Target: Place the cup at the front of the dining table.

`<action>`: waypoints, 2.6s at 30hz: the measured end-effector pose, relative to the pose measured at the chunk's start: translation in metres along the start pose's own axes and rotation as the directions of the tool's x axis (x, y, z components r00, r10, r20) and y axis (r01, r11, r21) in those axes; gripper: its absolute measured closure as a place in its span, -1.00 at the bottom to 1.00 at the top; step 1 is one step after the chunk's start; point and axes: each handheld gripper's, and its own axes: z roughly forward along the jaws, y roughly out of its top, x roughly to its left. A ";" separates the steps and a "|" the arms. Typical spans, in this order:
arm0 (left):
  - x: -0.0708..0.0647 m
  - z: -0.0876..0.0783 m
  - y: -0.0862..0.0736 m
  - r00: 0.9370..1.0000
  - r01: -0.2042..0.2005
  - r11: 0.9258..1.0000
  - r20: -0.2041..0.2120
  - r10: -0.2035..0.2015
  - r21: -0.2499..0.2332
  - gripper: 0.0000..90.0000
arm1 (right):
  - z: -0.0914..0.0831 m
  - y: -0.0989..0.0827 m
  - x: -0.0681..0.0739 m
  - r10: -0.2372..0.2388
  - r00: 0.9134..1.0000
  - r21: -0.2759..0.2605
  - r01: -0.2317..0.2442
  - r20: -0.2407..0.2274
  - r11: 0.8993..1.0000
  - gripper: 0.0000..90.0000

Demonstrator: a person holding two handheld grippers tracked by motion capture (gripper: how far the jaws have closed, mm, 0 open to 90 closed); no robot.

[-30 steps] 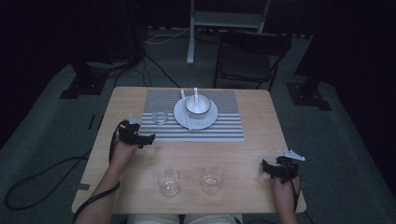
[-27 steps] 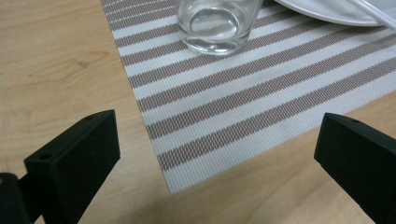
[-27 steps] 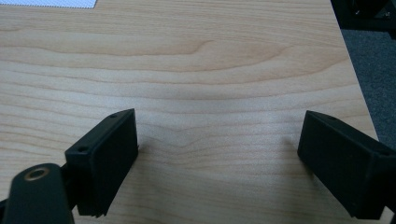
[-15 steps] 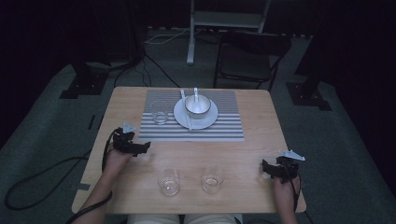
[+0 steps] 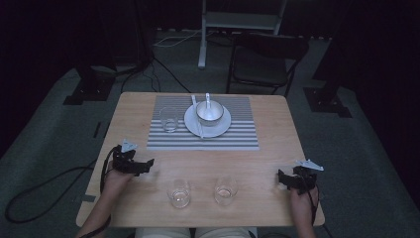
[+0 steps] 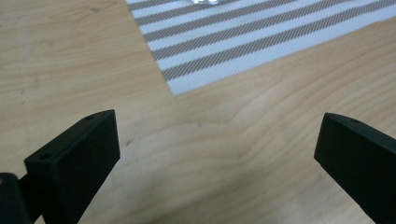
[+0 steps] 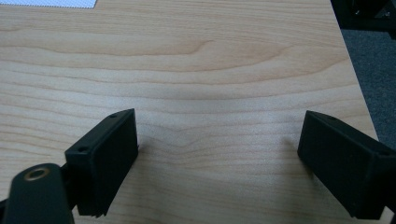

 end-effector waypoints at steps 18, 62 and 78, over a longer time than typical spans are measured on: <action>-0.003 -0.029 -0.032 1.000 0.012 0.998 0.005 -0.011 -0.058 -0.98 | 0.000 0.000 0.000 0.002 1.000 0.000 -0.002 0.000 1.000 -0.74; 0.021 -0.104 -0.120 0.983 0.122 0.978 -0.113 -0.142 -0.167 -0.98 | 0.000 0.000 0.000 0.002 1.000 0.001 -0.002 0.001 1.000 -0.74; 0.029 -0.110 -0.132 0.947 0.153 0.969 -0.253 -0.200 -0.194 -0.98 | 0.000 0.000 0.000 0.001 1.000 0.001 -0.001 -0.001 1.000 -0.74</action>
